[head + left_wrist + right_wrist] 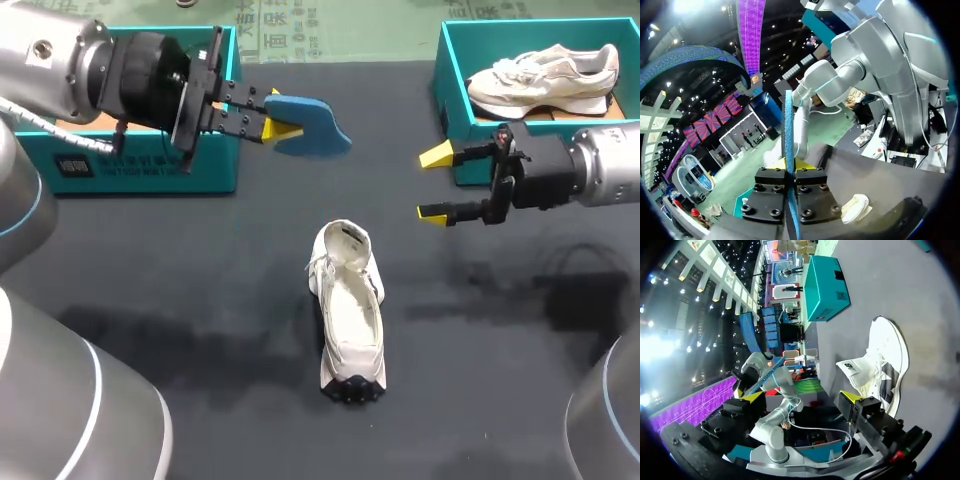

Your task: Take the shoe out of the shoebox, open the shoe tongue, remove and reinsert the insole, then place the shoe into the shoebox

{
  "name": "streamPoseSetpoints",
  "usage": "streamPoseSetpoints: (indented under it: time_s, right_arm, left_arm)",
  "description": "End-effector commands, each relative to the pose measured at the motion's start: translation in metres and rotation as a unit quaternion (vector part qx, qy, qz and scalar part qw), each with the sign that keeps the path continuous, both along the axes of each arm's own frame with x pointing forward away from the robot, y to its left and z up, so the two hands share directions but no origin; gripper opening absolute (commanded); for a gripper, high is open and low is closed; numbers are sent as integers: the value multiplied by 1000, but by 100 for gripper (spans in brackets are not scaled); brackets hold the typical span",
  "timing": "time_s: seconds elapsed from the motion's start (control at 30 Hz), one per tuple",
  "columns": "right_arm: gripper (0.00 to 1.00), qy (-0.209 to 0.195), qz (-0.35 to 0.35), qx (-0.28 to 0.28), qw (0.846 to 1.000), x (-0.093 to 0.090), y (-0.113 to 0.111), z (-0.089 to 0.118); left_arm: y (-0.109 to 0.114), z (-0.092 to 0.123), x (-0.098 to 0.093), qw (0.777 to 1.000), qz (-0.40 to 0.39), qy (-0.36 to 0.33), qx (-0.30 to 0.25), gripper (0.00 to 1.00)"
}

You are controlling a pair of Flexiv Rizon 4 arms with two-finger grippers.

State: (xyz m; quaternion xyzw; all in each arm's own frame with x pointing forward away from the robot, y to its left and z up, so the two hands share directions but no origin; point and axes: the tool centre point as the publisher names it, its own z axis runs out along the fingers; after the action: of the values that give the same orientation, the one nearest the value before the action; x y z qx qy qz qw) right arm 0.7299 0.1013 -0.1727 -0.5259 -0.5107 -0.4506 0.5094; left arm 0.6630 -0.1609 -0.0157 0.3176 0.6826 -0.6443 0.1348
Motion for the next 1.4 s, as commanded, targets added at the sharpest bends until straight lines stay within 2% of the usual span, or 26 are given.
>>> streamPoseSetpoints:
  time_s: [0.03, 0.17, 0.27, 0.67, 0.73, 0.9, 0.93, 0.97, 1.07, 1.27, 1.4]
  right_arm:
    - [100, 7, 0, 0, 1000, 6, 14, 6]
    - [100, 6, 2, 6, 1000, 9, 22, 11]
    - [100, 5, 0, 25, 1000, 11, 26, 12]
    - [100, 5, 0, 25, 1000, 11, 26, 12]
    - [100, 5, 0, 25, 1000, 11, 26, 12]
    - [100, -1, -8, 37, 999, 17, 28, 17]
    - [100, -3, -11, 37, 999, 18, 27, 18]
    - [100, -3, -13, 37, 999, 19, 27, 19]
    - [100, -2, -15, 37, 999, 20, 31, 22]
    - [100, -13, -15, 49, 999, 21, 39, 24]
    - [100, -13, -15, 49, 999, 21, 39, 24]
  left_arm:
    - [-2, -16, 4, 994, -17, -109, -9, 0]
    - [-9, -29, 0, 974, -16, -225, -8, 0]
    - [-13, -41, -2, 962, -19, -274, -14, 0]
    - [-13, -41, -2, 962, -19, -274, -14, 0]
    - [-12, -56, -1, 952, -13, -307, -4, 0]
    - [-5, -87, 2, 937, -6, -344, -61, 0]
    - [-6, -91, 3, 935, -5, -352, -47, 0]
    - [-5, -94, 4, 930, -4, -360, -72, 0]
    - [-5, -102, 7, 922, -6, -378, -84, 0]
    - [-5, -110, 17, 899, 11, -434, -67, 0]
    - [-5, -110, 17, 899, 11, -434, -67, 0]
